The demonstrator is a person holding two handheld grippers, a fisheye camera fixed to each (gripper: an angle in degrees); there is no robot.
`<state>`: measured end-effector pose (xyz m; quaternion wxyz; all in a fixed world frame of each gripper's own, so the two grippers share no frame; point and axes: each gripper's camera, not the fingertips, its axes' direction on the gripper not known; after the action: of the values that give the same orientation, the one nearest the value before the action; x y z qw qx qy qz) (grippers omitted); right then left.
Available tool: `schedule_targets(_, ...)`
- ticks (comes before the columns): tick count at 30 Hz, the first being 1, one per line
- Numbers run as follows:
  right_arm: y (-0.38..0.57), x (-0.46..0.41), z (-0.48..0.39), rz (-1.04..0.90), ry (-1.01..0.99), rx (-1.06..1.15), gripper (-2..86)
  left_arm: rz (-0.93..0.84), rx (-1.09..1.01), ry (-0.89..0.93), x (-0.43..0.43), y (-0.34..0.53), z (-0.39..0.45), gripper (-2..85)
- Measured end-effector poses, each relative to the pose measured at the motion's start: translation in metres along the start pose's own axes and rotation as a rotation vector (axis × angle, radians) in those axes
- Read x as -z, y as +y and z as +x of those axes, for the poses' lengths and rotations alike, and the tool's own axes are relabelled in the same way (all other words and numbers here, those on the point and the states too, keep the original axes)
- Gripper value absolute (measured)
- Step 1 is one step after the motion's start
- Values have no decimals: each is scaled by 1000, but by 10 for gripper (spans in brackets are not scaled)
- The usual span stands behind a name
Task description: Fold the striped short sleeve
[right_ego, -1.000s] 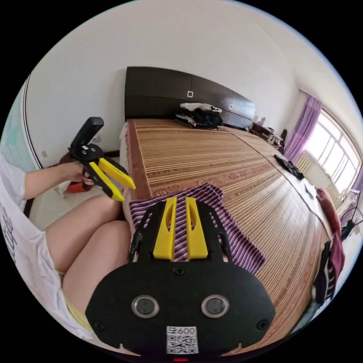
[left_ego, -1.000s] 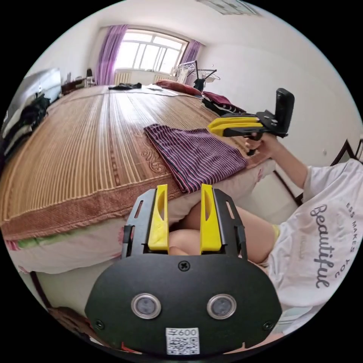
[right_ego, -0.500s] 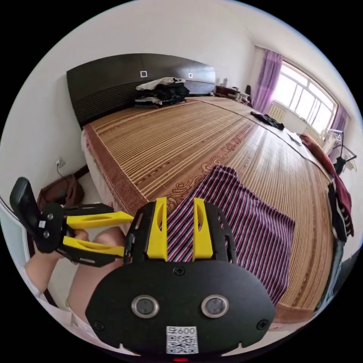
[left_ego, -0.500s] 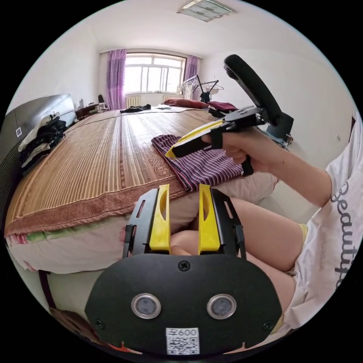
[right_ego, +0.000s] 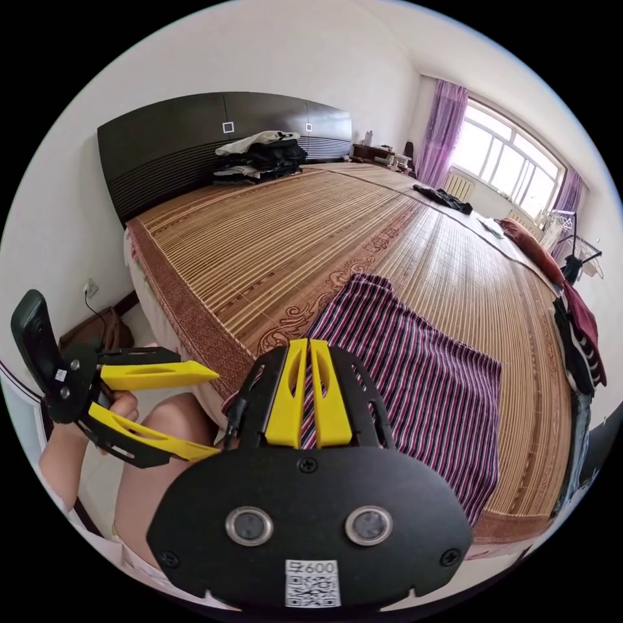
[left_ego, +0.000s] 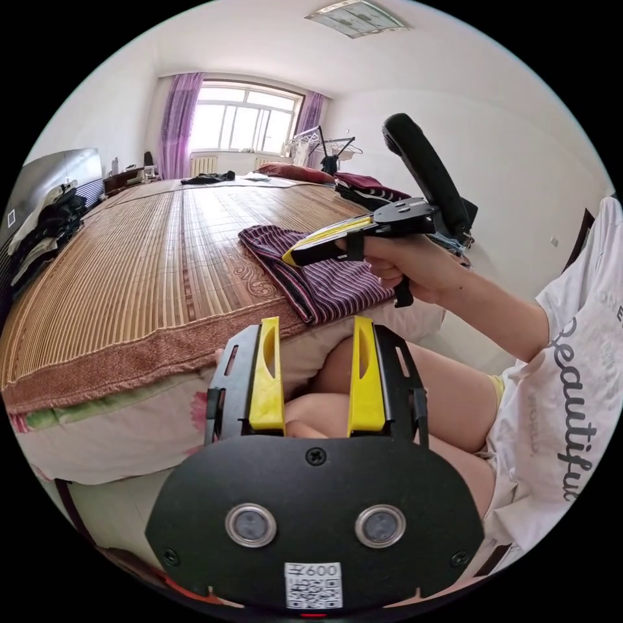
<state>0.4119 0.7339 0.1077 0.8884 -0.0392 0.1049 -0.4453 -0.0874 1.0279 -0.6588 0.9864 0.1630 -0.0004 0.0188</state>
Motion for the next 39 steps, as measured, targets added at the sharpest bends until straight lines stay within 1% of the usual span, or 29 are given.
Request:
schedule_targets(4, 2, 33, 25, 17, 4, 0, -8, -49, -17, 137, 12, -31, -15, 143)
schedule_targets(8, 2, 76, 58, 45, 0, 4, -8, -41, -21, 247, 26, -51, -28, 139)
schedule_targets(10, 1, 93, 74, 48, -15, 0, -7, -62, -56, 324, 31, -59, -30, 136)
schedule_targets(13, 1, 123, 98, 78, -34, 18, -4, -91, -66, 346, 37, -67, -32, 131)
schedule_targets(16, 10, 158, 128, 135, -44, 26, 20, -81, -51, 398, 46, -71, -40, 123)
schedule_targets(18, 26, 188, 174, 248, -77, -80, 48, -66, -49, 431, 50, -71, -45, 115)
schedule_targets(19, 30, 192, 190, 265, -91, -130, 43, -52, -45, 460, 51, -71, -48, 109)
schedule_targets(20, 32, 196, 223, 267, -150, -226, 32, -48, -45, 470, 51, -71, -50, 106)
schedule_targets(21, 31, 192, 255, 240, -251, -298, 14, -39, -46, 483, 52, -71, -53, 96)
schedule_targets(22, 30, 187, 269, 218, -314, -328, 5, -31, -45, 495, 52, -71, -55, 84)
schedule_targets(23, 26, 171, 291, 155, -447, -351, -1, -30, -45, 502, 52, -72, -56, 77)
schedule_targets(24, 23, 144, 306, -2, -516, -382, -4, -31, -44, 515, 51, -73, -57, 62)
schedule_targets(26, 25, 145, 334, 27, -590, -445, -7, -69, -51, 522, 47, -74, -55, 41)
schedule_targets(27, 25, 148, 339, 12, -597, -440, -8, -168, -80, 522, 38, -74, -50, 28)
schedule_targets(28, 25, 152, 340, 17, -589, -431, -8, -152, -64, 549, 38, -73, -49, 23)
schedule_targets(32, 22, 182, 316, 44, -437, -309, -8, -105, -42, 579, 41, -65, -40, 12)
schedule_targets(33, 22, 187, 311, 44, -412, -292, -8, -86, -19, 614, 41, -62, -36, 10)
schedule_targets(36, 24, 194, 308, 44, -398, -284, -9, -80, -5, 612, 41, -53, -17, 7)
schedule_targets(39, 29, 194, 313, 44, -435, -310, -9, -94, 14, 606, 34, -48, 8, 4)
